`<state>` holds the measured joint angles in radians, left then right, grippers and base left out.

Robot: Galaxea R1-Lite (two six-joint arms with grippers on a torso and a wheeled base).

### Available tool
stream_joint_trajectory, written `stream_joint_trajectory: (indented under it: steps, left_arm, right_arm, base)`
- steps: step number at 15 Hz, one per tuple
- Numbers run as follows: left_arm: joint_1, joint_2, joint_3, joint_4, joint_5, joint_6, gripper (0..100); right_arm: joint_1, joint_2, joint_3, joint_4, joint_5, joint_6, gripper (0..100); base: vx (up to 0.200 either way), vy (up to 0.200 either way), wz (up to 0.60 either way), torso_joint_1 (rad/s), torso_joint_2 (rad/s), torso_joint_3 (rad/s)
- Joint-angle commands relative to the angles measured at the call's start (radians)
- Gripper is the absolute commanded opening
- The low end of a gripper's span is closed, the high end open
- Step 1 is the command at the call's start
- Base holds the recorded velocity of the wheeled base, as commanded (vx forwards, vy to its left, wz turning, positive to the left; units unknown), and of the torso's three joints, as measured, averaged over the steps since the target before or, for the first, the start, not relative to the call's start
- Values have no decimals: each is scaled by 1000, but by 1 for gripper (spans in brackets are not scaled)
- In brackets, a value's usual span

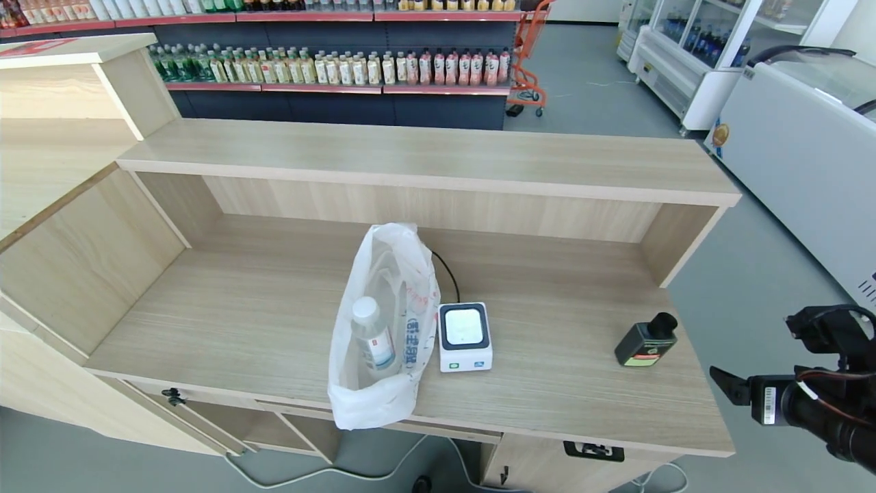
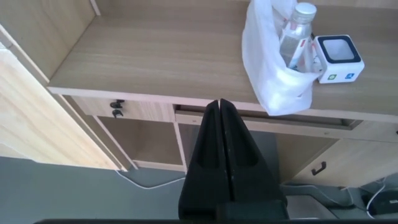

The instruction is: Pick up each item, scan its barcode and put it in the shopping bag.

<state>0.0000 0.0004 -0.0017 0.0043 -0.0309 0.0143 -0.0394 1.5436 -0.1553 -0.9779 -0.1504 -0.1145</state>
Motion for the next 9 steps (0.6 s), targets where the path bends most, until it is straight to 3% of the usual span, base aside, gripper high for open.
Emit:
stream_joint_trajectory:
  steps: [1,4,9]
  left_arm:
    - [0,1,0,0,0,0,0]
    - [0,0,0,0,-1,-2,0]
    - [0,0,0,0,-1,-2,0]
  right_arm:
    - [-1,-7,10,-1,0,-1,100]
    - [1,-20,31,1,0,-2,100]
    - [-1,-19,59,2,-3,-117,100]
  base:
    - [0,-200,0,2,7,2]
    - [0,-200,0,-1,1,-1]
    - [0,0,0,0,0,0]
